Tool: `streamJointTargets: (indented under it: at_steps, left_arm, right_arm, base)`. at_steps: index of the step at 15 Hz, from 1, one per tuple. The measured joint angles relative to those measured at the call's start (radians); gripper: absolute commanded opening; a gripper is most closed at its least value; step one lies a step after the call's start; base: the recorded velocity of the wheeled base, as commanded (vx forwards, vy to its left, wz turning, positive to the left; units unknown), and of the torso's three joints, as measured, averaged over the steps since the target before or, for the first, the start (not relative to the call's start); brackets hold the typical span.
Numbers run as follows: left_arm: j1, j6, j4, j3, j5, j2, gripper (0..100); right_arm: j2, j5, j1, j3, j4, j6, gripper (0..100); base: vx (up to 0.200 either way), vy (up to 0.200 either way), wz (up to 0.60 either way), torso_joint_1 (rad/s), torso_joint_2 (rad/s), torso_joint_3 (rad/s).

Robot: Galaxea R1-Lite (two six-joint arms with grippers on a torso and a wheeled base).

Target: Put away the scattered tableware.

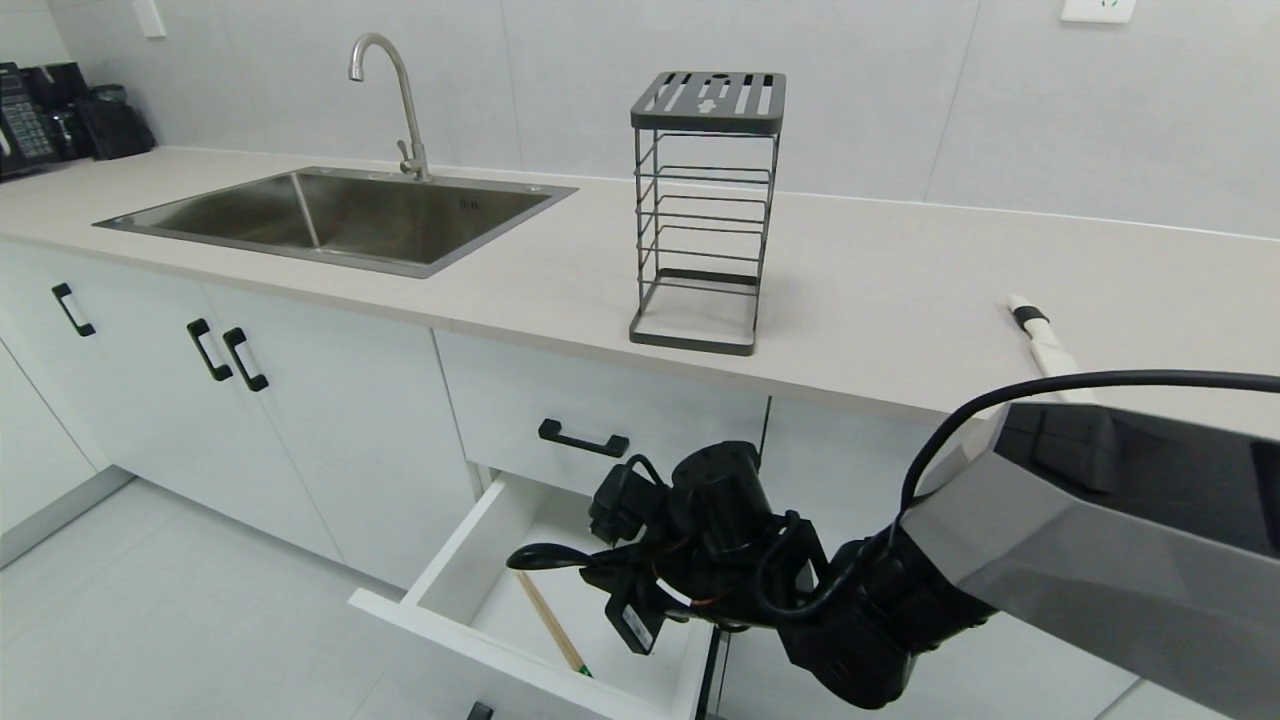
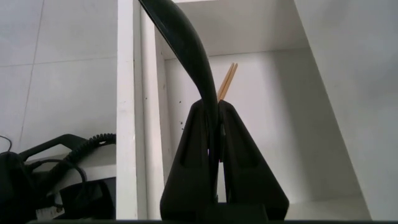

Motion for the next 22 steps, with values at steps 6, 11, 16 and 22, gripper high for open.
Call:
streamJointTargets:
  at_steps: [6, 11, 16, 22]
  left_arm:
    - [0.0, 0.0, 0.001, 0.0, 0.0, 0.0, 100]
    - [0.0, 0.0, 0.001, 0.0, 0.0, 0.0, 100]
    - [0.0, 0.0, 0.0, 0.0, 0.0, 0.0, 100]
    - [0.0, 0.0, 0.0, 0.0, 0.0, 0.0, 100]
  right_arm:
    - [0.09, 0.0, -0.006, -0.104, 0.0, -0.001, 0]
    - [0.141, 0.0, -0.012, -0.185, 0.01, -0.004, 0]
    - [0.18, 0.0, -0.02, -0.219, 0.018, -0.005, 0]
    - [0.213, 0.0, -0.025, -0.282, 0.022, -0.009, 0]
  base:
    - [0.0, 0.0, 0.0, -0.116, 0.17, 0.067]
    - [0.0, 0.0, 0.0, -0.158, 0.24, 0.103]
    - [0.0, 0.0, 0.0, -0.014, 0.11, 0.038]
    - [0.0, 0.0, 0.0, -0.065, 0.12, 0.029]
